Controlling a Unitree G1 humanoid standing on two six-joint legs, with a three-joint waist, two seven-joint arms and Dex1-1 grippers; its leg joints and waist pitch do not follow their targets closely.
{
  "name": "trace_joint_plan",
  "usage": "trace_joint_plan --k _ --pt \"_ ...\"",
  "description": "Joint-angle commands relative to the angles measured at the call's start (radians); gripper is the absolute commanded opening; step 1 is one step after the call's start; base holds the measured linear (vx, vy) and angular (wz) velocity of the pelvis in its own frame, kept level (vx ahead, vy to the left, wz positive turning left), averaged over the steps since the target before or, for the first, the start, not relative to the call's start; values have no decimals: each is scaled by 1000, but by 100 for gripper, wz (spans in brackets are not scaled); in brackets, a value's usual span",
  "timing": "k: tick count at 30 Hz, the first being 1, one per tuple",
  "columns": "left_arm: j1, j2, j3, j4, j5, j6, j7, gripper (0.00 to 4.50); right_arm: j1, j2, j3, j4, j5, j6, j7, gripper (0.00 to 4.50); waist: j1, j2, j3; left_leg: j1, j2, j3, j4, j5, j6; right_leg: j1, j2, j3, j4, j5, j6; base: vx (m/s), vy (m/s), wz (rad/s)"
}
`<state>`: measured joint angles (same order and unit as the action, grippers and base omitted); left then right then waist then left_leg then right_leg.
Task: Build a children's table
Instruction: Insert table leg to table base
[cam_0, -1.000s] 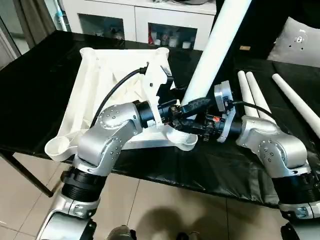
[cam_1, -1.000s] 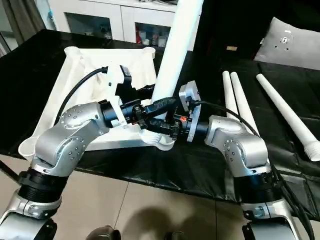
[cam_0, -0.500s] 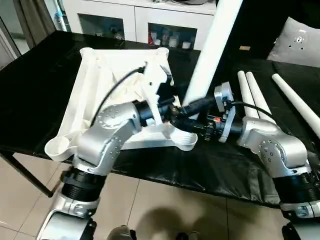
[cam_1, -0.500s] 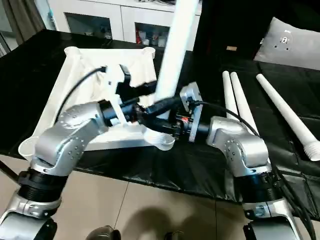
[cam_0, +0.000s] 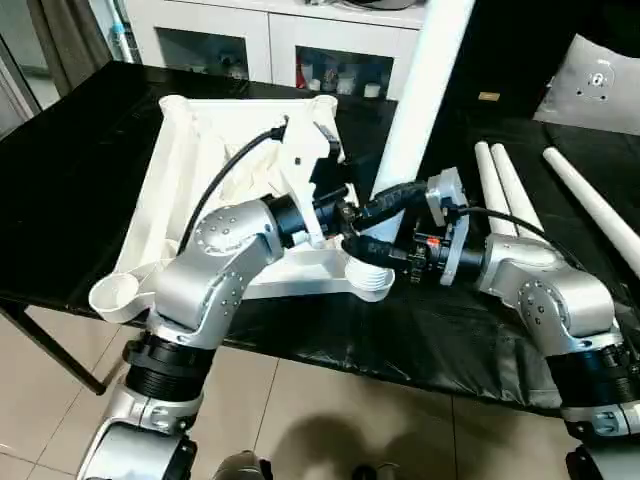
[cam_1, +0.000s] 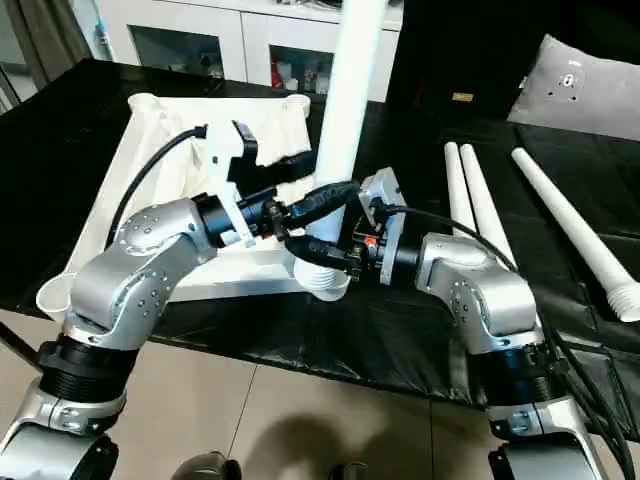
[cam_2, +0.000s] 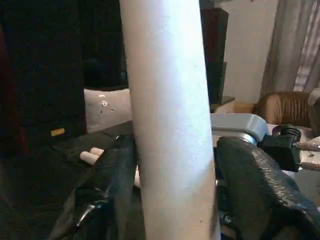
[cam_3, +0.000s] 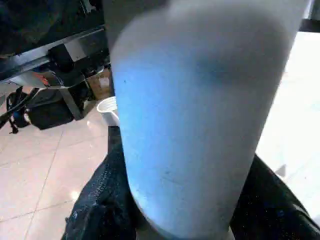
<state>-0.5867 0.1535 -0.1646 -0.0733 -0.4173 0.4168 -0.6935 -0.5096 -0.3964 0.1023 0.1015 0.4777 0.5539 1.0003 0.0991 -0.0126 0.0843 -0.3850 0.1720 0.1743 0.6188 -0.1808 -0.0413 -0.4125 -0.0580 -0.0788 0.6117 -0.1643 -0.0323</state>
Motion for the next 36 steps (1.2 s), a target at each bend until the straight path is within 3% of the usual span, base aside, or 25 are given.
trace_joint_plan --k 1,5,20,24,26,32,36 --pt "-2 -6 -8 -8 4 3 -2 250 -6 -5 7 3 -8 -15 3 194 3 -18 -92 11 53 -16 -63 -99 48 64 -88 53 -76 -297 -127 0 0 0" --pt "-1 -4 -9 -8 1 2 -6 206 -6 -6 10 6 -12 -20 5 194 3 -17 -92 11 54 -17 -64 -101 48 63 -88 53 -76 -296 -130 0 0 0" --pt "-5 -16 26 15 -15 8 17 188 -13 -1 7 10 -28 -24 4 194 3 -20 -92 10 52 -16 -63 -99 51 64 -88 53 -77 -304 -124 0 0 0" --pt "-20 -23 56 37 -21 23 49 188 -28 13 -17 24 -17 -4 -30 194 1 -20 -91 10 51 -15 -63 -97 51 63 -87 52 -77 -304 -126 0 0 0" --pt "-30 -30 79 57 -23 36 81 188 -32 15 -28 22 -1 13 -31 264 1 -19 -91 12 50 -15 -62 -103 49 63 -87 52 -79 -313 -124 0 0 0" --pt "-54 -41 145 112 -42 69 156 188 -35 15 -60 16 40 53 -35 310 3 -19 -92 11 50 -16 -62 -93 56 64 -86 52 -76 -287 -130 0 0 0" --pt "-55 -32 142 108 -38 63 138 188 -42 19 -76 14 55 77 -47 350 5 -18 -92 12 51 -17 -62 -88 59 64 -87 51 -76 -285 -130 0 0 0"
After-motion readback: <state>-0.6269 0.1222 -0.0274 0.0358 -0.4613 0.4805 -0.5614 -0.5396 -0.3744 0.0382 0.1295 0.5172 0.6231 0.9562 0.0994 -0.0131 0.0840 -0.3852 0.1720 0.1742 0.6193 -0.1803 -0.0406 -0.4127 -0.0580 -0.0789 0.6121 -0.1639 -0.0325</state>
